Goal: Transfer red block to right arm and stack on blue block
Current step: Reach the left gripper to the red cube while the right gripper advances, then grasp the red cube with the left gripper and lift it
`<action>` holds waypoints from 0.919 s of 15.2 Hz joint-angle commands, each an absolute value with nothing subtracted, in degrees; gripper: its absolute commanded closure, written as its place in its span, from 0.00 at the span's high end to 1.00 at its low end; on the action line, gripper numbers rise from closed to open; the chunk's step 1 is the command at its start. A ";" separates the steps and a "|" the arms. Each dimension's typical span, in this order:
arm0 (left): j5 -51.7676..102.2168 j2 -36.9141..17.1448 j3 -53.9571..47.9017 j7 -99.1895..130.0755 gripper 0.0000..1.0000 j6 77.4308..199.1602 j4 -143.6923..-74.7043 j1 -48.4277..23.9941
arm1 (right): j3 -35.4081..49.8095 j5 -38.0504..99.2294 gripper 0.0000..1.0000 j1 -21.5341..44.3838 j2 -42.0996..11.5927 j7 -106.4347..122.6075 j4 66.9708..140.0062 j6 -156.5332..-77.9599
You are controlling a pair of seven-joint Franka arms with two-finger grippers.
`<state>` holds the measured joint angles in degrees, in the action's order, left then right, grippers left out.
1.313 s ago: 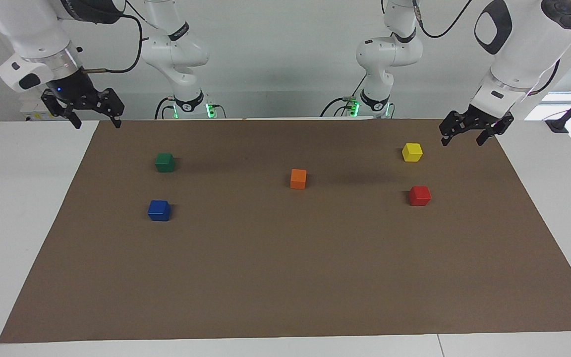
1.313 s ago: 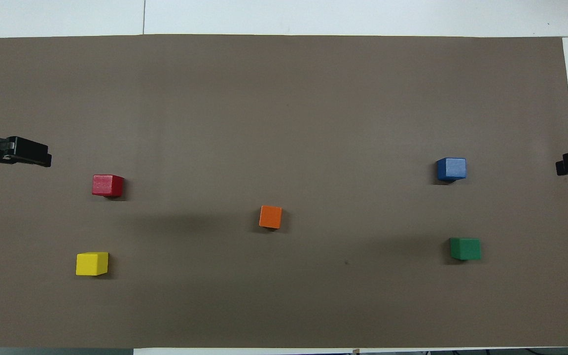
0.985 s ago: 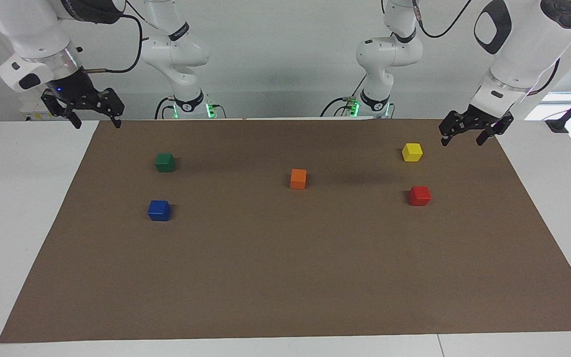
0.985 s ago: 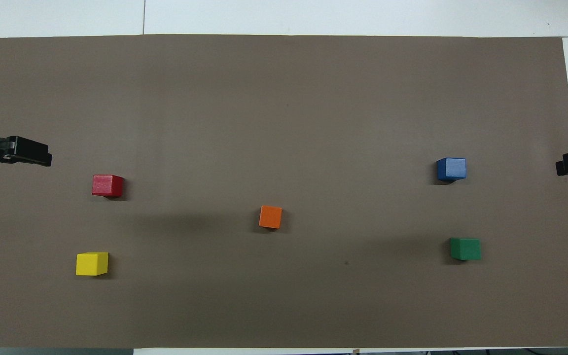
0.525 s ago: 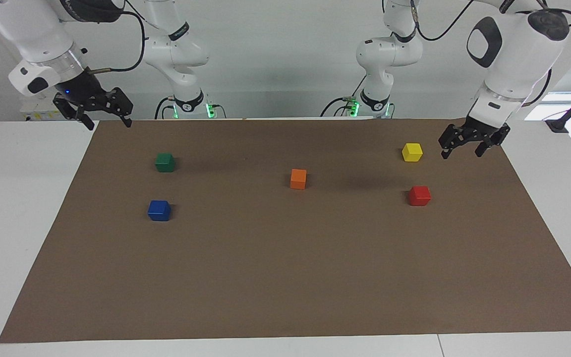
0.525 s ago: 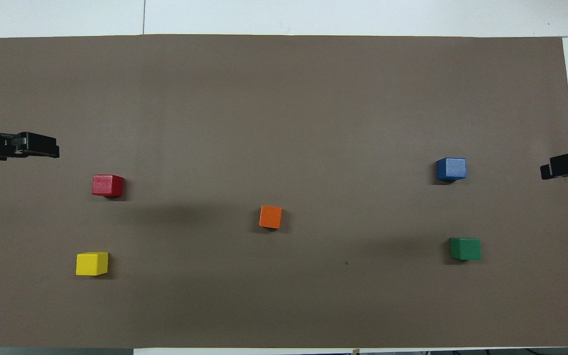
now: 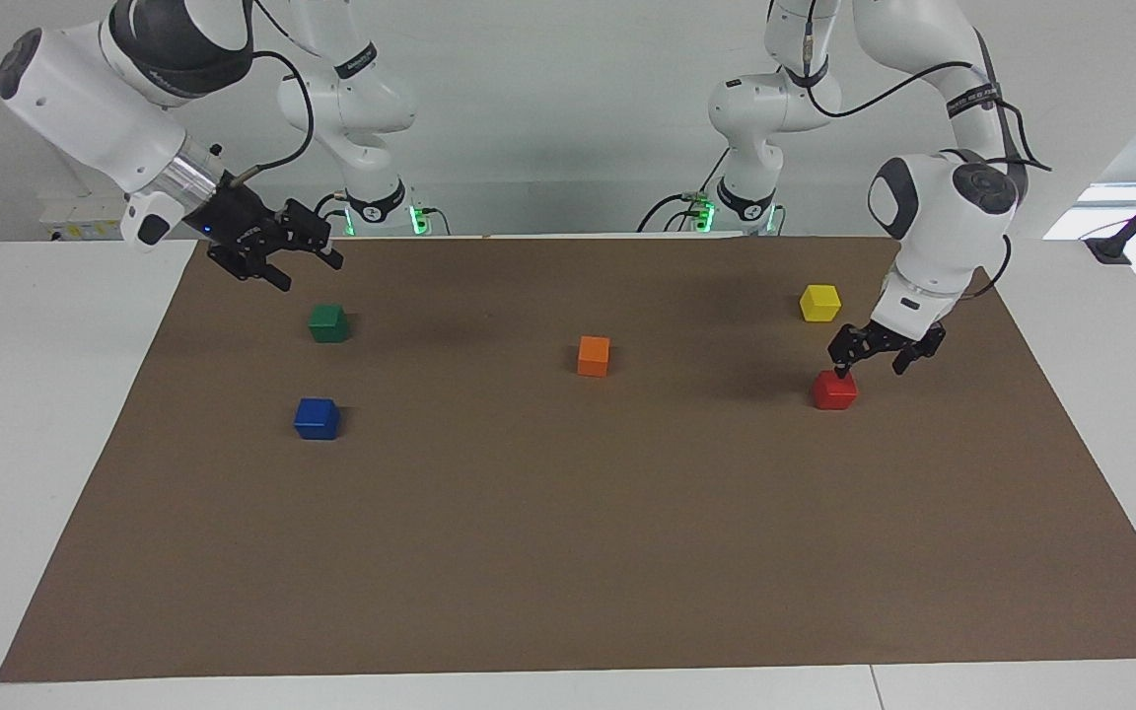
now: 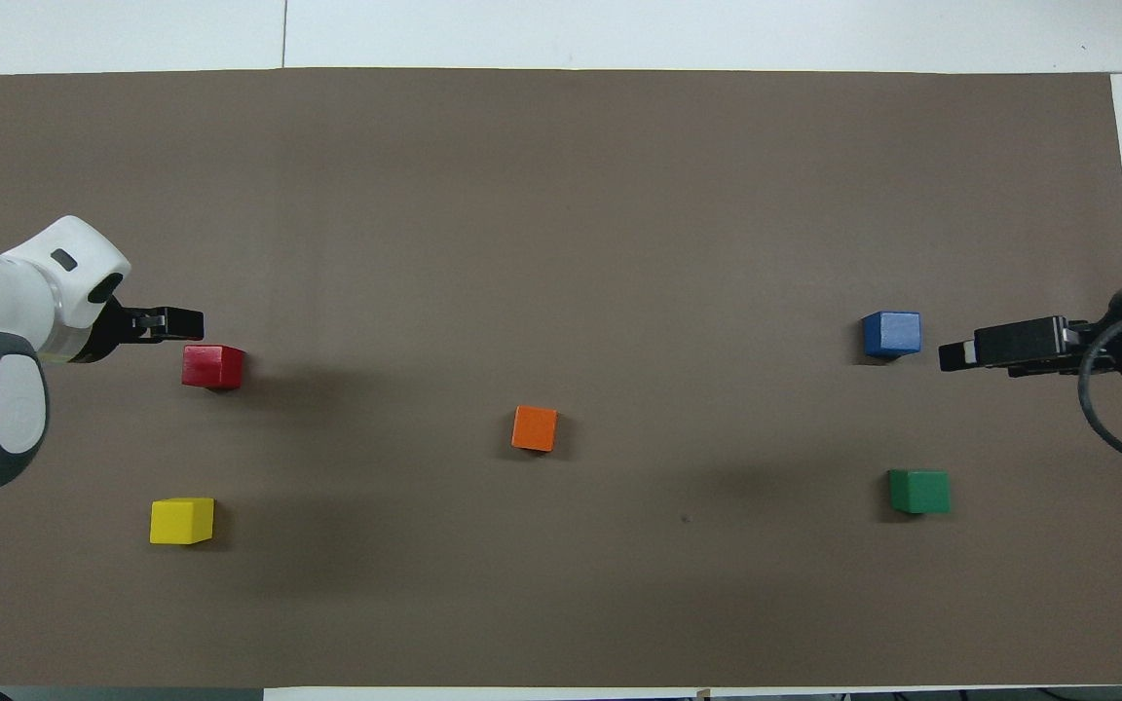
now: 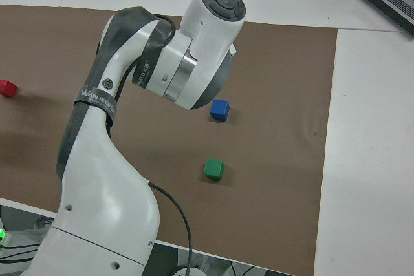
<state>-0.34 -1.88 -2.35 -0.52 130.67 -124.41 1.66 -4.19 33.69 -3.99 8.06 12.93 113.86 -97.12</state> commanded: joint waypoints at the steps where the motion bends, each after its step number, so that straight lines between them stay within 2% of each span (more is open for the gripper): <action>1: 0.00 -3.86 -2.02 -0.70 1.00 134.90 -126.73 1.05 | -3.87 45.92 1.00 -7.47 6.25 22.03 118.99 -98.00; 6: 0.00 -4.04 -2.02 -0.79 1.00 139.22 -130.34 0.97 | -3.78 67.11 1.00 -7.47 4.14 28.72 124.44 -94.67; 12: 0.00 -6.86 -2.02 -0.79 1.00 140.54 -130.34 0.88 | -3.60 82.32 1.00 -7.03 0.44 35.51 127.34 -82.47; 13: 0.00 -6.94 -2.02 -0.79 0.85 140.54 -130.34 0.88 | -3.52 85.66 1.00 -6.86 -0.78 36.12 128.22 -79.57; 14: 0.00 -6.94 -2.11 -0.44 0.75 140.54 -130.34 0.88 | -3.52 87.69 1.00 -5.72 -2.53 37.43 128.32 -76.50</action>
<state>-0.34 -7.14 -2.48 -0.52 139.01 -129.50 1.54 -3.68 82.54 -6.83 0.07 33.95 126.76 -81.19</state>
